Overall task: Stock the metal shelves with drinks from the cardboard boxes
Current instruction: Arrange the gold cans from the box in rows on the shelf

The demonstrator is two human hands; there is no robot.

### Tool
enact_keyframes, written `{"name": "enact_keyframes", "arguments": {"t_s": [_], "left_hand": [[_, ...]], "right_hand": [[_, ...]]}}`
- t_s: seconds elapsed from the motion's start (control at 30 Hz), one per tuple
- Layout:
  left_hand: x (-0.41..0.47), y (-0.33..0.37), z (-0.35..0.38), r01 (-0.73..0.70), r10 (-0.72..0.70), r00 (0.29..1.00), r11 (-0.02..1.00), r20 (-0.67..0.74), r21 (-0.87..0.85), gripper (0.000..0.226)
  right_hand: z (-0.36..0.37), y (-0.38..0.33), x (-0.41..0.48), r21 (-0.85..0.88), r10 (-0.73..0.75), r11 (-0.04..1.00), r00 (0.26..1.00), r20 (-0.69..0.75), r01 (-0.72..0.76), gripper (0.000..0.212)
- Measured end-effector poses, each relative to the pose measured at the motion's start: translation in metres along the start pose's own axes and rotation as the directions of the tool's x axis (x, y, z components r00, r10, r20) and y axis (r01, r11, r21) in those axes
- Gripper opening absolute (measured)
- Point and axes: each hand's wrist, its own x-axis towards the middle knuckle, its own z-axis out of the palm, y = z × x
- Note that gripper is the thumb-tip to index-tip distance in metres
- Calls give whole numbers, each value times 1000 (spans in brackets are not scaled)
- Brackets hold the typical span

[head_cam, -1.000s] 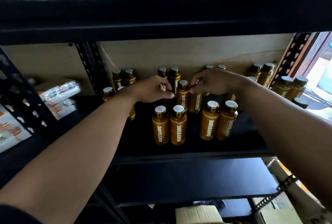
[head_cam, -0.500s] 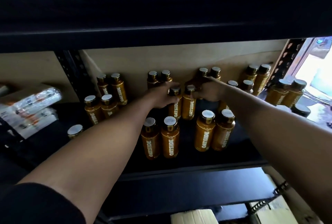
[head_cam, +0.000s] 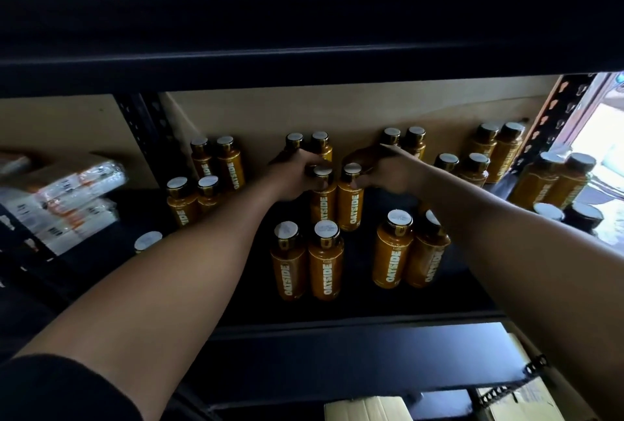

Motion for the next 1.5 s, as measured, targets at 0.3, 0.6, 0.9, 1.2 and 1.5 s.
{"name": "enact_keyframes", "arguments": {"t_s": [0.3, 0.6, 0.9, 1.2, 1.5], "left_hand": [[-24, -17, -18, 7, -7, 1000, 997, 7, -81, 44], [-32, -24, -21, 13, -13, 1000, 994, 1, -108, 39], [-32, -30, -19, 27, -27, 1000, 995, -4, -93, 45], [-34, -31, -16, 16, -18, 999, 997, -28, -70, 47], [-37, -25, -19, 8, -10, 999, 999, -46, -38, 48]], "right_hand": [[8, -28, 12, -19, -4, 1000, 999, 37, 5, 46], [16, -33, 16, 34, -30, 999, 999, 36, 29, 45], [19, -33, 14, 22, -51, 998, 999, 15, 50, 45], [19, -36, 8, 19, -53, 998, 999, 9, 53, 48], [19, -39, 6, -12, -41, 999, 999, -3, 41, 49]]}}
